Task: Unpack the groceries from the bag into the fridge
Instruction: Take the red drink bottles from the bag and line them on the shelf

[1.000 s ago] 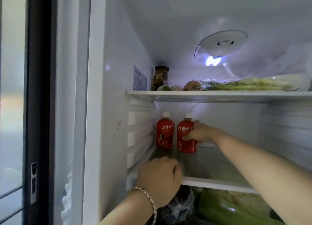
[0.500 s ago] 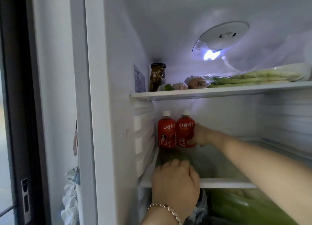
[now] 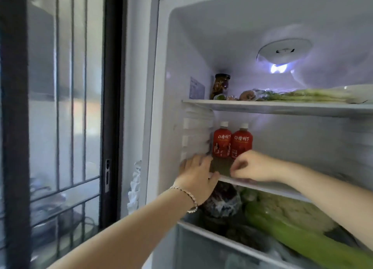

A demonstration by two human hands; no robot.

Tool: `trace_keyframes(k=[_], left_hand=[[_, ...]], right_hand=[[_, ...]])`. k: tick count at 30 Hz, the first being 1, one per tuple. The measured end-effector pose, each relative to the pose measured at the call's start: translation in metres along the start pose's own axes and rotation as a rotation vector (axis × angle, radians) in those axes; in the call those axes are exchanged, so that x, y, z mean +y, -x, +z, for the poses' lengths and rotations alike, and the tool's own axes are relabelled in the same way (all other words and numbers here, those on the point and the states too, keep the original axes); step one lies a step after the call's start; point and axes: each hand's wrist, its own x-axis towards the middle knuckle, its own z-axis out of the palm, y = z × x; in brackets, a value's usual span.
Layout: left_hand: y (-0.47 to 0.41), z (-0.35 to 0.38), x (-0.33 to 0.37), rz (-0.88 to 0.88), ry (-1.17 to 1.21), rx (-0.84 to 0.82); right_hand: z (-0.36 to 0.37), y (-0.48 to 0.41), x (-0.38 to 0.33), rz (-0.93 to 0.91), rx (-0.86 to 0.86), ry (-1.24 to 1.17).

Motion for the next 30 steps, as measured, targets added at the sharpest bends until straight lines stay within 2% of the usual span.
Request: trace_keyframes(k=[2,4,7,11,13,15,17,21,24,30], left_hand=[[0.043,-0.017,-0.004,-0.046,0.039,0.137],[0.093,-0.033,-0.014,-0.118,-0.007,0.128],[0.177,-0.054,-0.034,-0.361,-0.087,-0.065],[0.285,-0.084,-0.054,-0.720,-0.291,-0.421],[0.342,-0.103,-0.055,-0.866,-0.348,-0.617],[0.412,-0.130,-0.053,-1.014,-0.370,-0.709],[0.485,-0.160,-0.043,-1.163,-0.397,-0.699],[0.635,-0.226,0.014,-1.515,-0.370,-0.554],[0.740,-0.274,0.083,-1.744,-0.339,-0.486],[0.939,-0.343,0.256,-2.141,-0.293,-0.303]], right_hand=[[0.013,0.017,-0.022,-0.143,-0.028,-0.035],[0.028,0.038,-0.049,-0.262,-0.099,-0.050],[0.064,0.064,-0.094,-0.405,-0.287,-0.025],[0.121,0.097,-0.160,-0.548,-0.535,0.059],[0.151,0.123,-0.195,-0.631,-0.598,0.144],[0.187,0.158,-0.235,-0.768,-0.631,0.235],[0.225,0.203,-0.276,-0.932,-0.658,0.328],[0.289,0.327,-0.360,-1.199,-0.779,0.505],[0.316,0.438,-0.415,-1.341,-0.836,0.620],[0.328,0.673,-0.504,-1.560,-1.016,0.592]])
